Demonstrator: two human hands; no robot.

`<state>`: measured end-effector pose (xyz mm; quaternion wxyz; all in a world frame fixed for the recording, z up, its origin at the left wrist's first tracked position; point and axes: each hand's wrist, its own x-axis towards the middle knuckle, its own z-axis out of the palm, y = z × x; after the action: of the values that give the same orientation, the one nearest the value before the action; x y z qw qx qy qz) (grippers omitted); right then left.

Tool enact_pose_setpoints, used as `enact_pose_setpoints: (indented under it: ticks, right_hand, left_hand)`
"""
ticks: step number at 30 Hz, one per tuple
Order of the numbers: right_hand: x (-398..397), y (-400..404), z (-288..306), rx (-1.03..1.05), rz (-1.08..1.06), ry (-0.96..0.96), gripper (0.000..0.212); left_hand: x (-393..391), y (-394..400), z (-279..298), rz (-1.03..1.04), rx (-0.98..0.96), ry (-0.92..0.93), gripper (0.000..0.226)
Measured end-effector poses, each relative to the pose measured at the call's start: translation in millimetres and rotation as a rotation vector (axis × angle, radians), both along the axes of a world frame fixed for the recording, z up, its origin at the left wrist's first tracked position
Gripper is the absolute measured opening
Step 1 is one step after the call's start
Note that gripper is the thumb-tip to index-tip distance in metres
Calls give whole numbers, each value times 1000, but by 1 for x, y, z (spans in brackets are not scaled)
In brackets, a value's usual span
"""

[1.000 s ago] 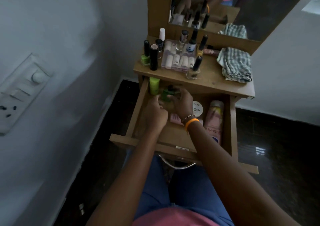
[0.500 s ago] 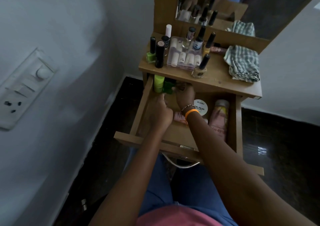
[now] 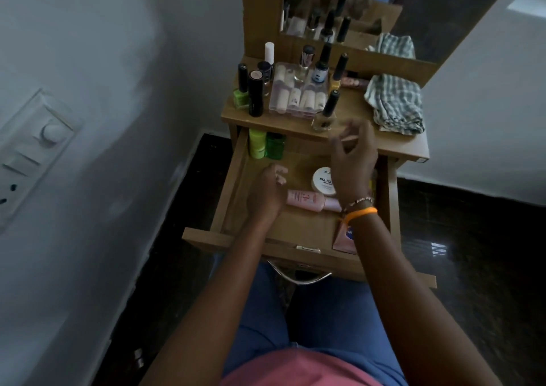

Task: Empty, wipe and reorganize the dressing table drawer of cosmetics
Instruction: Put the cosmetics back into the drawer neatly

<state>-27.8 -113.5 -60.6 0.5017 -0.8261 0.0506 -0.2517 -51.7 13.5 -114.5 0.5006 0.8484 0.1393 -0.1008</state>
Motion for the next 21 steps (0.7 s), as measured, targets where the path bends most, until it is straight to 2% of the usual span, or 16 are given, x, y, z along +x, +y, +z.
enact_pose_setpoints:
  ticks: [5, 7, 10, 12, 14, 17, 21]
  right_hand:
    - [40, -5, 13, -77, 99, 131, 51]
    - [47, -8, 18, -55, 102, 63, 43]
    - [59, -12, 32, 34, -6, -104, 23]
    - [73, -16, 43, -31, -50, -71, 31]
    - [90, -21, 50, -202, 22, 22, 47]
    - [107, -26, 53, -483, 164, 62, 50]
    - [109, -32, 54, -521, 171, 35, 33]
  left_hand:
    - [-1, -5, -3, 3, -14, -81, 28]
    - [-2, -9, 8, 11, 14, -255, 28]
    - [9, -17, 39, 27, 67, -486, 29]
    - [22, -25, 62, 56, 34, -571, 35]
    - [37, -33, 81, 19, 4, -653, 43]
    - [56, -40, 97, -109, 67, -647, 44]
    - [64, -43, 97, -132, 131, -610, 35]
